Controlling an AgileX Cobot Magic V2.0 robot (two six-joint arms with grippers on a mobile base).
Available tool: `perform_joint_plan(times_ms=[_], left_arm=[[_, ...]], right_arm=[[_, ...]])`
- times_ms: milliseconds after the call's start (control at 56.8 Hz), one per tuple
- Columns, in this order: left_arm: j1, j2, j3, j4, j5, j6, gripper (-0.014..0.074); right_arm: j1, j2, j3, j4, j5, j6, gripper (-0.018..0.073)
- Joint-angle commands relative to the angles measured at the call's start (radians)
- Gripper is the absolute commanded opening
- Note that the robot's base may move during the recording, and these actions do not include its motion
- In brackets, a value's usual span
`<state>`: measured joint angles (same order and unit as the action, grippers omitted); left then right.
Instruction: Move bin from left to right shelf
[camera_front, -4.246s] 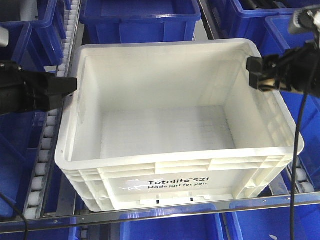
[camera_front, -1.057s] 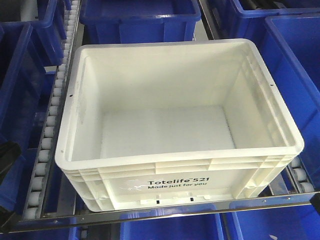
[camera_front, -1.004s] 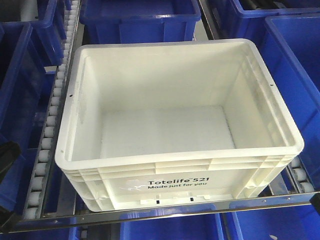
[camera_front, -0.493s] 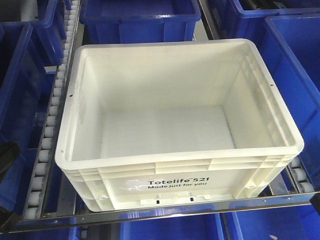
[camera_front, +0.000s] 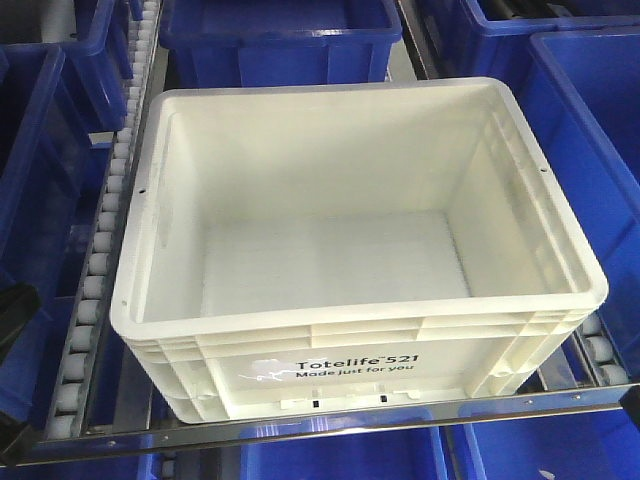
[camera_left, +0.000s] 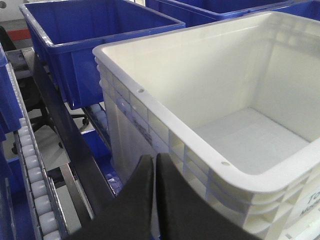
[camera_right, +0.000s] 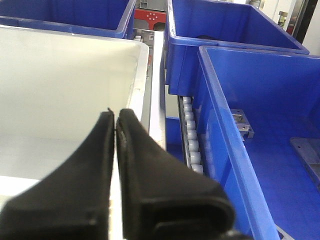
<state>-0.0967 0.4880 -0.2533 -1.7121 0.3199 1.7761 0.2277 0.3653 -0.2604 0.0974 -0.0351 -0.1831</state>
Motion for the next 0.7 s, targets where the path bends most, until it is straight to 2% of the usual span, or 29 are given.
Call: perform_joint_plan(times_ms=[0,264,317,370,440,528,617,687], left_arm=[[-0.005,0.004,-0.026,-0.073,0.013,0.002,-0.0008],[-0.005,0.004,-0.026,-0.072,0.027,-0.017,-0.0007],[-0.005,0.004,-0.028,-0.043,0.027,-0.054,-0.0007],[-0.005,0.004,-0.037,0.026,0.029,-0.121,-0.0007],[-0.005,0.004,-0.050,0.146,0.041,-0.258,-0.0006],[-0.005,0.004,-0.081,0.353,0.042,-0.474,-0.0006],[-0.005,0.004,-0.109,0.537,0.042,-0.715,-0.0006],[-0.005,0.004,-0.126,0.719,0.030,-0.920,-0.0006]], right_arm=[[0.003,0.005,-0.029,-0.001,-0.079,-0.010,-0.0008],[0.003,0.005,-0.029,-0.001,-0.079,-0.011,-0.0008],[0.003,0.005,-0.029,-0.001,-0.079,-0.011,-0.0008],[0.003,0.005,-0.029,-0.001,-0.079,-0.011,-0.0008],[0.003,0.005,-0.029,-0.001,-0.079,-0.011,-0.0008],[0.003,0.005,-0.029,-0.001,-0.079,-0.011,-0.0008],[0.003,0.005,-0.029,-0.001,-0.079,-0.011,-0.0008],[0.003,0.005,-0.029,-0.001,-0.079,-0.011,-0.0008]])
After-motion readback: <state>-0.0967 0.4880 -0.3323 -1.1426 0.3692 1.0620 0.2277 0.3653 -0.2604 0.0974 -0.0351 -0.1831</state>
